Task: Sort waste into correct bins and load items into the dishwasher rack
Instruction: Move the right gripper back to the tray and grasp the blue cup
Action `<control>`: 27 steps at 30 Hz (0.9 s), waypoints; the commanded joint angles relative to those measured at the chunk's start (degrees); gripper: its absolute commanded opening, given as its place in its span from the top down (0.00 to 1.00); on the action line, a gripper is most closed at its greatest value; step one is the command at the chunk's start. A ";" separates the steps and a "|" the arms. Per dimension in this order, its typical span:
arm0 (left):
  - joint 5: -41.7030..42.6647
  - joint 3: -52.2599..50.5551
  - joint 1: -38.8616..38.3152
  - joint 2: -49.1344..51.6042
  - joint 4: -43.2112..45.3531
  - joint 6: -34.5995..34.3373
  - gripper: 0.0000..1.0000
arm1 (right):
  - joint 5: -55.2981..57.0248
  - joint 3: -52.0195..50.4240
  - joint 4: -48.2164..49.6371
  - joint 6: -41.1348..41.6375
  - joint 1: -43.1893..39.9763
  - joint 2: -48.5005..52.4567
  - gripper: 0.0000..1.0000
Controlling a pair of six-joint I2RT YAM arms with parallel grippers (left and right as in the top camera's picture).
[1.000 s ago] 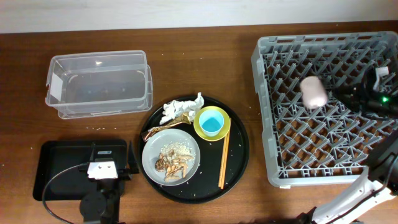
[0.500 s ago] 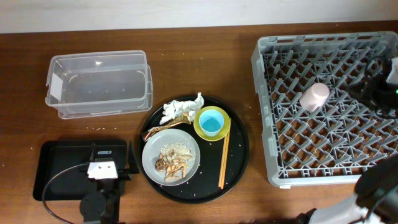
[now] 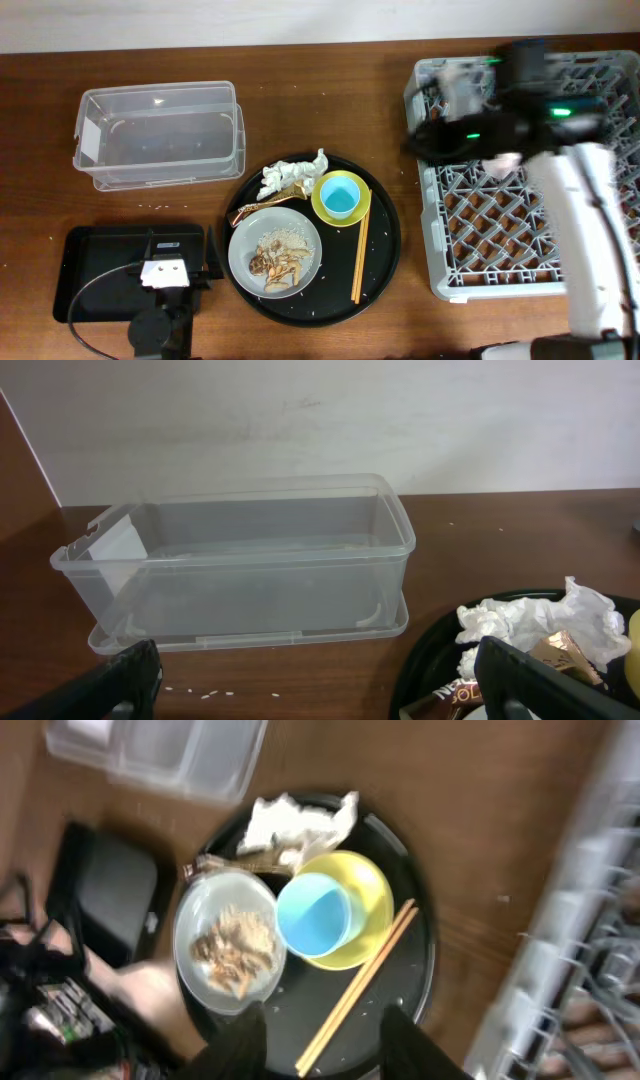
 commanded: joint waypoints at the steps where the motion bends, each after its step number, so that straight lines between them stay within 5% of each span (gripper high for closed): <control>1: -0.20 -0.31 -0.24 -0.37 -0.13 0.90 0.01 | 13.09 -0.15 0.98 3.96 9.90 4.96 0.72; 11: -0.20 -0.31 -0.24 -0.37 -0.13 0.87 0.01 | 21.84 -0.15 8.35 9.11 25.42 21.84 0.71; 27: -0.20 -0.31 -0.24 -0.37 -0.13 0.90 0.01 | 28.06 -0.22 12.39 15.23 27.63 28.83 0.73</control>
